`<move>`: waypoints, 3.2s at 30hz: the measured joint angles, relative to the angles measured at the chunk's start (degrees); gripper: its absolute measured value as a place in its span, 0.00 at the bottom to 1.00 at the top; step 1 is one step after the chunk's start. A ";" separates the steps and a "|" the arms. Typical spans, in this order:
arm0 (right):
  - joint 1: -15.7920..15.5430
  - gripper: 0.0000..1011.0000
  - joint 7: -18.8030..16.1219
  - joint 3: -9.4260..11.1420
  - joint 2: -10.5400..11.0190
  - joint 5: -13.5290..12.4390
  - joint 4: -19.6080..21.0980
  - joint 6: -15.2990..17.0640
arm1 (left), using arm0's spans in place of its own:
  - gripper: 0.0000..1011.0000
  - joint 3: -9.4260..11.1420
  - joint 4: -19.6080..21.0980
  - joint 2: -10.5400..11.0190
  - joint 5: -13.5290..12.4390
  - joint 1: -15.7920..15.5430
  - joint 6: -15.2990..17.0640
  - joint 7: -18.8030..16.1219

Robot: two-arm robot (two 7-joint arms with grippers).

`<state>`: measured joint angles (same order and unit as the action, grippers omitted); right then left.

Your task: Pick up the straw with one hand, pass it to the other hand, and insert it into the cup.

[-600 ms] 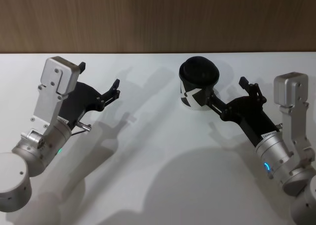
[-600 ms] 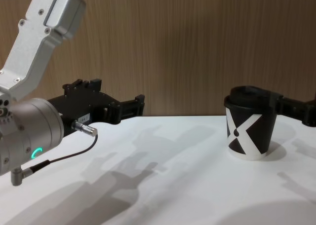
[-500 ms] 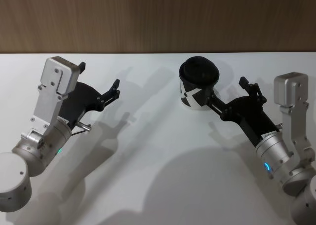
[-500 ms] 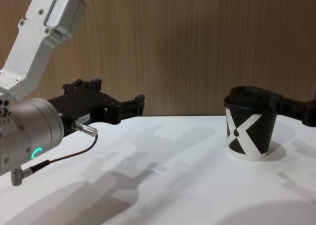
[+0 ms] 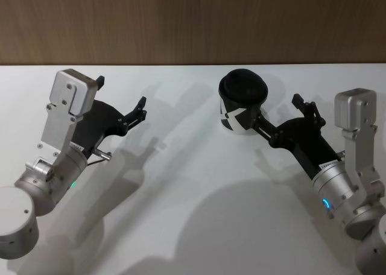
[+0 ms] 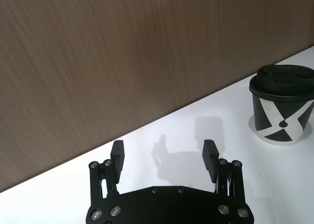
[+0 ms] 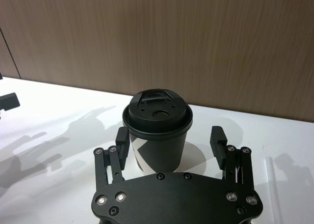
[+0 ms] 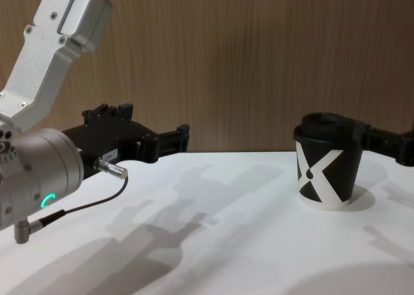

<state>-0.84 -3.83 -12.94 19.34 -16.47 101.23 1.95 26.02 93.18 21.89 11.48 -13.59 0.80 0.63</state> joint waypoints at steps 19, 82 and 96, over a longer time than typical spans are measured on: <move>0.00 0.99 0.00 0.00 0.00 0.00 0.00 0.00 | 0.99 0.00 0.00 0.00 0.00 0.00 0.00 0.00; -2.50 0.99 1.99 5.83 -0.47 -2.35 0.28 8.44 | 0.99 0.00 0.00 0.00 0.00 0.00 0.00 0.00; -3.18 0.99 2.80 6.66 0.56 -0.62 0.35 11.72 | 0.99 0.00 0.00 0.00 0.00 0.00 0.00 0.00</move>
<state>-4.02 -1.02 -6.29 19.89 -17.08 101.57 13.67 26.03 93.18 21.89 11.48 -13.59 0.79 0.63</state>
